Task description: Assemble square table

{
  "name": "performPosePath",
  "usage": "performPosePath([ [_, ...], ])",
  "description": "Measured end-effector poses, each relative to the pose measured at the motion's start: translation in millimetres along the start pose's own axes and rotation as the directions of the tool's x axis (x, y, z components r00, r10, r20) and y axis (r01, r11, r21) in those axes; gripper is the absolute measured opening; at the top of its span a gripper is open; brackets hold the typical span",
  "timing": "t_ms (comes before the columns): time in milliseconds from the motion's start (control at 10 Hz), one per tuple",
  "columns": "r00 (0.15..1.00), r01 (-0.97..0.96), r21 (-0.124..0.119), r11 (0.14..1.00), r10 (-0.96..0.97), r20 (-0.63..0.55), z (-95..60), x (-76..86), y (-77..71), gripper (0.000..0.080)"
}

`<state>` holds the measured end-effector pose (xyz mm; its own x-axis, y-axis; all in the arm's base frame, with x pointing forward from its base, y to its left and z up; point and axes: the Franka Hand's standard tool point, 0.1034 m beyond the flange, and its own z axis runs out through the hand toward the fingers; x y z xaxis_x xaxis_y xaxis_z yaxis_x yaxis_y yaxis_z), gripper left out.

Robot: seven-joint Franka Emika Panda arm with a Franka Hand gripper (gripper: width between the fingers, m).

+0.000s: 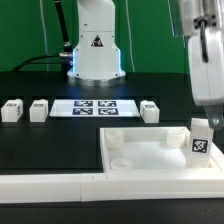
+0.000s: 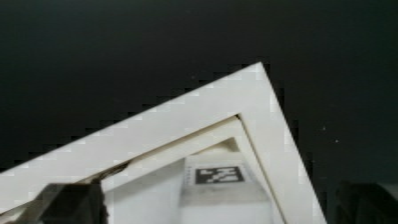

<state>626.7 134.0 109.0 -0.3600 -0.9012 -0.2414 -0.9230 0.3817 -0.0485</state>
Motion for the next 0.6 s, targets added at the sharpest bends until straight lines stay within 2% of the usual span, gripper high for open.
performPosePath([
  [200,1.000,0.001,-0.006,1.000,-0.001,-0.006,5.4,2.2,0.9,0.0649],
  [600,1.000,0.002,-0.007,1.000,-0.002,-0.007,6.3,2.5,1.5,0.0649],
])
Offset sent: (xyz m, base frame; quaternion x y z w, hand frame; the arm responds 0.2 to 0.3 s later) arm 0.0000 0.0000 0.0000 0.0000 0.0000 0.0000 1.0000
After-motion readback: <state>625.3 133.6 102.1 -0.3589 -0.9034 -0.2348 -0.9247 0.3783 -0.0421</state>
